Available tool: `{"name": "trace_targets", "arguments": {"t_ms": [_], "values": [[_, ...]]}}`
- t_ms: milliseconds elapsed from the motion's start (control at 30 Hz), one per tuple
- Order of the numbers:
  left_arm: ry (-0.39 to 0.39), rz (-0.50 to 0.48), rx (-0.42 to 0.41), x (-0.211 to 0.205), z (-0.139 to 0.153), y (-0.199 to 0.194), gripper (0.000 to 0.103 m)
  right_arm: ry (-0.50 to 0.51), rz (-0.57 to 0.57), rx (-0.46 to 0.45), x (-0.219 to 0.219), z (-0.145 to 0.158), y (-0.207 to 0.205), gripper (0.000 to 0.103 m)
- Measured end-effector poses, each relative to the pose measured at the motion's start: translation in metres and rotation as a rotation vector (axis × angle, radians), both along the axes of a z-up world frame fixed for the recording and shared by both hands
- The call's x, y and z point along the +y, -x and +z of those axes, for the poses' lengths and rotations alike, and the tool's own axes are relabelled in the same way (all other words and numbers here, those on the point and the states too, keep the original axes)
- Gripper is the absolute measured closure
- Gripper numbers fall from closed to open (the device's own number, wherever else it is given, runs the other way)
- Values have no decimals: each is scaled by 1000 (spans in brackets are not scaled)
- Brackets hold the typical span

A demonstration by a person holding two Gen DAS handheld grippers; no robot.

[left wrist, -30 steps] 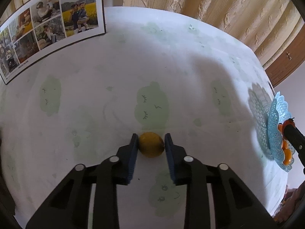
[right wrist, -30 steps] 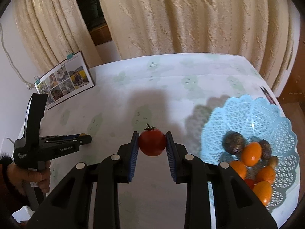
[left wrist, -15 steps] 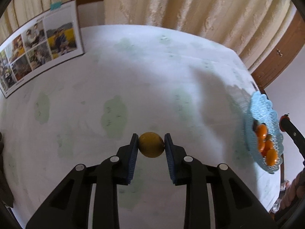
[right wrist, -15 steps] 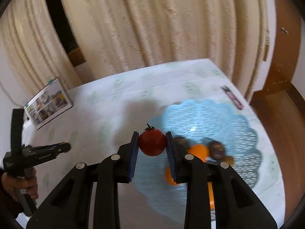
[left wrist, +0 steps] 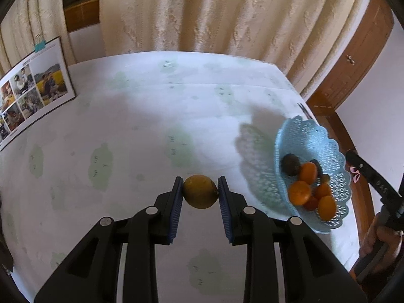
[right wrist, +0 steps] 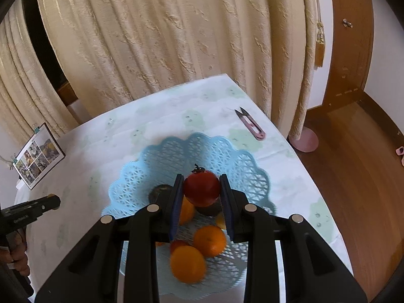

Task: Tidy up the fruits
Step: 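Carry both fruits into the blue basket and open both grippers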

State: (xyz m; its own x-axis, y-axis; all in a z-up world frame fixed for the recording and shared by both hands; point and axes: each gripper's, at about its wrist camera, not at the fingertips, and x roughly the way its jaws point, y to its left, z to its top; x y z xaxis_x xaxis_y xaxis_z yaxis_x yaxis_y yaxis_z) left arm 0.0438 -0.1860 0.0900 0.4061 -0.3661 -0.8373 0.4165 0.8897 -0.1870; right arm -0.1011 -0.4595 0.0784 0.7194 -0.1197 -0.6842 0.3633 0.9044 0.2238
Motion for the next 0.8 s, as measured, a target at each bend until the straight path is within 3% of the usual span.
{"name": "trace_targets", "arguments": {"t_ms": [133,800], "values": [[2,-27,-3,-19,4,7,75,-8,-18,-6,-11,-1,10,69],[19,-204,0,-112,6,36,75,-5,-96,-18,-41,-1,71,62]]}}
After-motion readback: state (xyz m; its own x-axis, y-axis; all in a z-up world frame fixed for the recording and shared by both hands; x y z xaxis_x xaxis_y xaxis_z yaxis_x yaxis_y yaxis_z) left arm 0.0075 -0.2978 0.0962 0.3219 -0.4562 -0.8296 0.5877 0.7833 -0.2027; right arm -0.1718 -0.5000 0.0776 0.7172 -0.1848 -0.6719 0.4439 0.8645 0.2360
